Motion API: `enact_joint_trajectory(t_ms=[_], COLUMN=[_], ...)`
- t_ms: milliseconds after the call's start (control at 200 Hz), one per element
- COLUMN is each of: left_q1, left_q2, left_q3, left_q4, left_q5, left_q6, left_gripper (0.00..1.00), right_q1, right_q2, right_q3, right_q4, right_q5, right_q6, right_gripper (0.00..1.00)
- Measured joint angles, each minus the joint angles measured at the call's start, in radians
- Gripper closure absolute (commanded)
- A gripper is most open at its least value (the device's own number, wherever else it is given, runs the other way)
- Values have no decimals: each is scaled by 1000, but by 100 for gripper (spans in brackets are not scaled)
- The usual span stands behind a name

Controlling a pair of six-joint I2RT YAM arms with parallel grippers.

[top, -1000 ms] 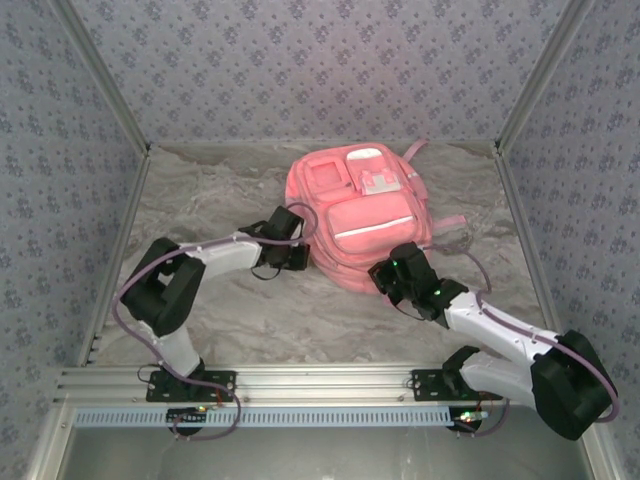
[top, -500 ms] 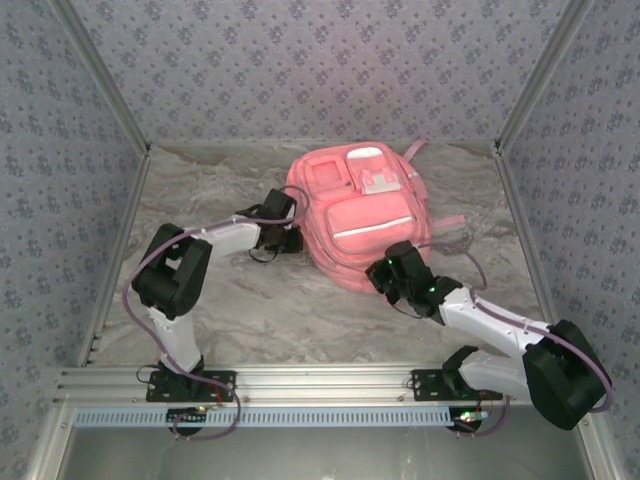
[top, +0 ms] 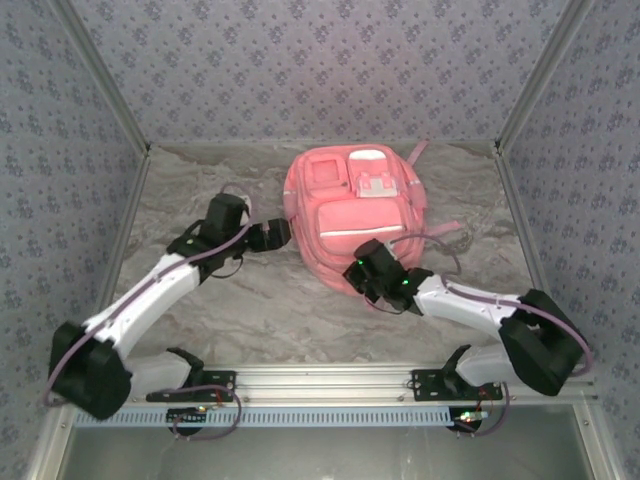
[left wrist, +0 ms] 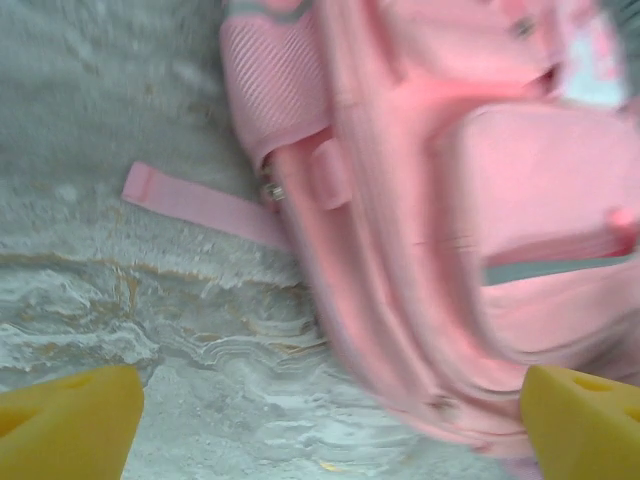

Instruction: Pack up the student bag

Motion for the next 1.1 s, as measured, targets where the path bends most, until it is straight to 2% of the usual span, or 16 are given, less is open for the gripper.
enact_joint_trajectory(t_ms=[160,250,340,440,525,625,779,854,944,1024,1099], left_q1=[20,39,47,47,47,52,107,141,195,278,365], left_q2=[-136,-163,-175,-179,-172,-137,-93,-124,-183,-219,-203], left_q3=[0,0,0,1,10,54,75,-22,-204,-375,-467], left_q4=[-75,-106,-120,-134,-137,-152,-104,24,210,380,470], left_q5=[-21,-24,-31,-60,-77,-94,-98,-95,-86,-80,-81], left_q6=[57,94,121,139,167,215,335,399,445,461,462], left_gripper=[2,2,2,2,2,2,2,2,2,2,2], right_q1=[73,89,100,122,130,135,152,136,71,8,-28], right_q2=[57,60,56,9,-64,-171,-383,-465,-510,-533,-552], right_q3=[48,48,48,66,88,93,78,62,23,-56,-157], right_q4=[8,10,2,-60,-111,-123,-139,-131,-78,34,178], right_q5=[26,42,45,76,90,106,218,328,475,494,478], right_q6=[8,18,15,-31,-129,-339,-661,-790,-922,-1093,-1287], right_gripper=[99,70,34,1,0,0,0,0,0,0,0])
